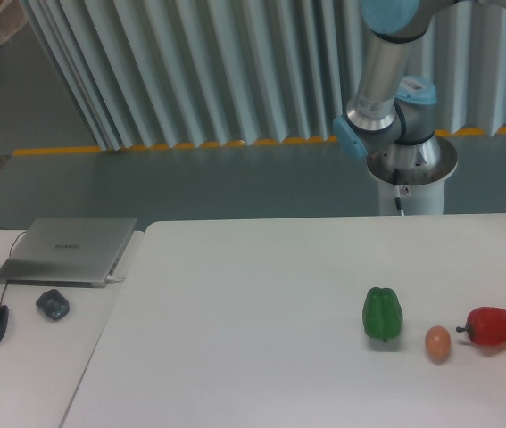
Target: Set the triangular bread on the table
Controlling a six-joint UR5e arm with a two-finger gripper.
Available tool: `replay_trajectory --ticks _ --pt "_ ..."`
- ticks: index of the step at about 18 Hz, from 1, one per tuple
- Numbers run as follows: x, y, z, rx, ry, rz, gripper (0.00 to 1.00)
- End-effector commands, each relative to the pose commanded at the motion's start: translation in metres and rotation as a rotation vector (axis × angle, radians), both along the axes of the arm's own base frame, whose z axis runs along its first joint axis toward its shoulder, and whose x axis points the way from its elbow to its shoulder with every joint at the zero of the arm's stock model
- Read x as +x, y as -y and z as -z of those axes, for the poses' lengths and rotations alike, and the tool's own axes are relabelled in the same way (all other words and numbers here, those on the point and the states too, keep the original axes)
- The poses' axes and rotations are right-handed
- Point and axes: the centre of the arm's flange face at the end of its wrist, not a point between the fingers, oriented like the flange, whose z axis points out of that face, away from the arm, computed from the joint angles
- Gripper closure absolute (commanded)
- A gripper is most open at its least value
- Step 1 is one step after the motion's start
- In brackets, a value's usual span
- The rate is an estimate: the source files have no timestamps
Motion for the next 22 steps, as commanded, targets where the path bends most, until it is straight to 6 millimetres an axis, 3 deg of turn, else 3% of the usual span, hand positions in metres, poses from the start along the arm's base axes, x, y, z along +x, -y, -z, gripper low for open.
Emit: replay_trajectory --ticks 6,13,17,19,22 --pt "0.051 -0.049 -0.002 -0.014 0.023 -0.030 1.00" --pt "0.091 -0.102 0.027 -0.012 0.000 -0.124 1.00" --pt "0.105 -0.132 0.048 -0.052 -0.095 -0.224 1.00" --pt "0.118 -0.155 0.058 -0.024 -0.152 -0.258 1.00" --pt "0.128 -0.173 0.063 0.037 -0.168 -0.355 1.00"
